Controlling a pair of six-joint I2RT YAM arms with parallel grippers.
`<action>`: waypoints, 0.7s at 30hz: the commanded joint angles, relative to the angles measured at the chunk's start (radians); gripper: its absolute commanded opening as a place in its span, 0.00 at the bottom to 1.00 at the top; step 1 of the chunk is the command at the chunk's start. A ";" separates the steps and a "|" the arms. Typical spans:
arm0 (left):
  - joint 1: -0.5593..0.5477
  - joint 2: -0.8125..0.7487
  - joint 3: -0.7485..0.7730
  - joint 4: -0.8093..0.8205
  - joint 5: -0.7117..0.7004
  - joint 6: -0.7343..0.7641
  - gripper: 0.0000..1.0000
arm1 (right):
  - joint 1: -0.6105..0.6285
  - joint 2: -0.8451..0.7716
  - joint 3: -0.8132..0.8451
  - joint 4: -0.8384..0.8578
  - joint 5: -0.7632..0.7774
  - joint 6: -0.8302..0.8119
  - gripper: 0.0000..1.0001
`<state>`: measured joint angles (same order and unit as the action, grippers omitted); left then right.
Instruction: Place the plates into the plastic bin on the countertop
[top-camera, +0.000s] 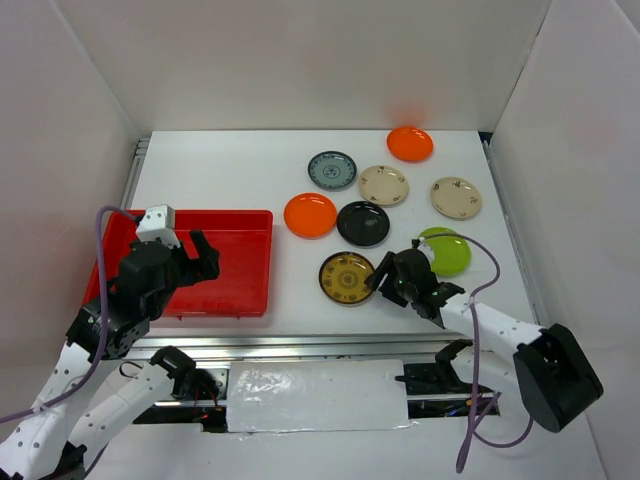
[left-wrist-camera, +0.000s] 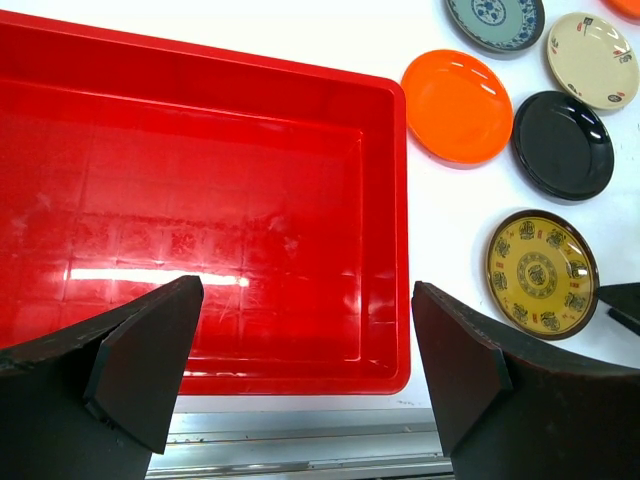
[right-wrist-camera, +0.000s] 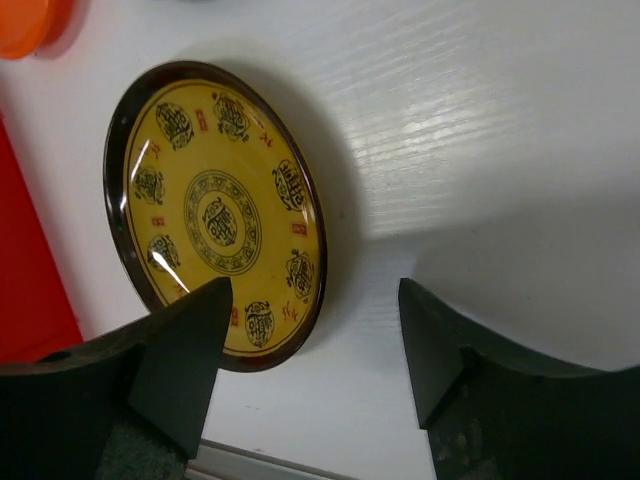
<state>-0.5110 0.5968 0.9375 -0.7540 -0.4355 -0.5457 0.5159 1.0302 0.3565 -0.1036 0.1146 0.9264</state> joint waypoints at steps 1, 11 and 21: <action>0.002 -0.003 0.001 0.042 0.007 0.026 0.99 | -0.010 0.065 -0.011 0.203 -0.082 0.005 0.66; 0.002 0.007 0.006 0.042 0.004 0.018 0.99 | -0.085 0.160 -0.053 0.255 -0.141 0.058 0.39; 0.003 0.095 0.066 0.022 0.150 -0.039 0.99 | -0.087 0.092 -0.068 0.213 -0.175 0.077 0.00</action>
<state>-0.5110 0.6636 0.9440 -0.7612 -0.3985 -0.5556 0.4248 1.1870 0.3054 0.1299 -0.0601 0.9886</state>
